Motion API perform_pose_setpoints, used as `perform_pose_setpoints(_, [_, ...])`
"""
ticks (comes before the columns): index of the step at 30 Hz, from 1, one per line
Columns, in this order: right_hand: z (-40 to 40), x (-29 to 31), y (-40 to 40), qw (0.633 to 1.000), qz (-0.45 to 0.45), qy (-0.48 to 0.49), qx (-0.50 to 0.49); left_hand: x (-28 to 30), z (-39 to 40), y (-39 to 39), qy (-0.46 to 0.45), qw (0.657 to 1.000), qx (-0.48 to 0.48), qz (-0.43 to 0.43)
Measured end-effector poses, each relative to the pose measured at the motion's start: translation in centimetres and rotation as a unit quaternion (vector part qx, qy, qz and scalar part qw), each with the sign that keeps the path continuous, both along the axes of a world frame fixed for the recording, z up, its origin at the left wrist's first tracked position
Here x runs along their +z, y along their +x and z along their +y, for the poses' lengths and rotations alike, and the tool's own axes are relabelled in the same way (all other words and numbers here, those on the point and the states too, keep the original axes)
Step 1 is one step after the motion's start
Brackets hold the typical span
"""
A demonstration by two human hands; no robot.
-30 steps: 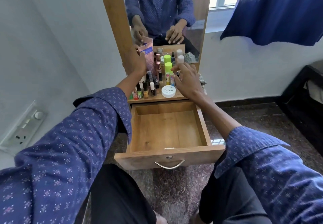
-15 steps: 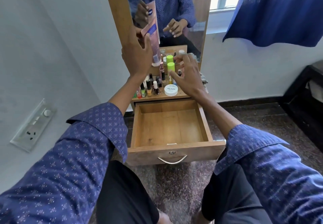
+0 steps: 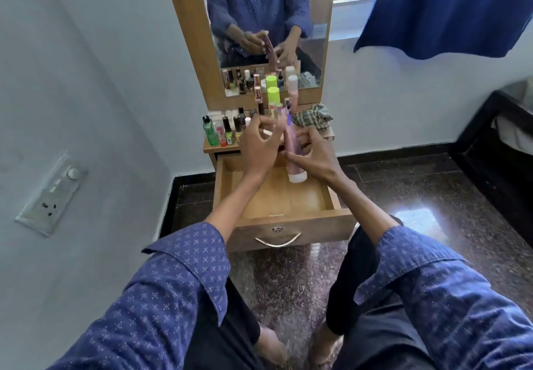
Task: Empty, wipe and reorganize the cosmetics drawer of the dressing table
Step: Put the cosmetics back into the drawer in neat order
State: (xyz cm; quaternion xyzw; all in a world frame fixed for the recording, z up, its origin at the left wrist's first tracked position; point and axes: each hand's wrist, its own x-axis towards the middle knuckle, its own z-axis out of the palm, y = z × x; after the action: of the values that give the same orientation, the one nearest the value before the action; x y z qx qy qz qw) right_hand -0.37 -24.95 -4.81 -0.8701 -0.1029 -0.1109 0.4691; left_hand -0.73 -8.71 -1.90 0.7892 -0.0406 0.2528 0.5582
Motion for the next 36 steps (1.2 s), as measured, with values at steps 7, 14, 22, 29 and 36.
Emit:
perform_pose_setpoints(7, [-1.3, -5.0, -1.9, 0.976, 0.170, 0.131, 0.028, -8.4, -0.1, -2.5, -0.038, 0.951, -0.102, 0.288])
perform_pose_setpoints(14, [-1.1, -5.2, -1.9, 0.979, 0.187, 0.080, 0.006, -8.2, -0.1, -1.7, -0.059, 0.889, -0.227, 0.393])
perform_pose_setpoints(22, [-1.2, -6.0, -1.5, 0.990, 0.077, -0.050, -0.110, -9.4, -0.8, -1.0, 0.046, 0.870, -0.166, 0.463])
perform_pose_setpoints(29, [-1.1, -6.3, -1.5, 0.981, 0.074, -0.163, -0.072, -10.4, -2.8, -0.2, 0.101, 0.879, -0.140, 0.444])
perform_pose_setpoints(36, [-1.3, -7.0, -1.3, 0.983, 0.085, -0.141, -0.078, -10.8, -5.2, -0.3, 0.126, 0.882, -0.139, 0.432])
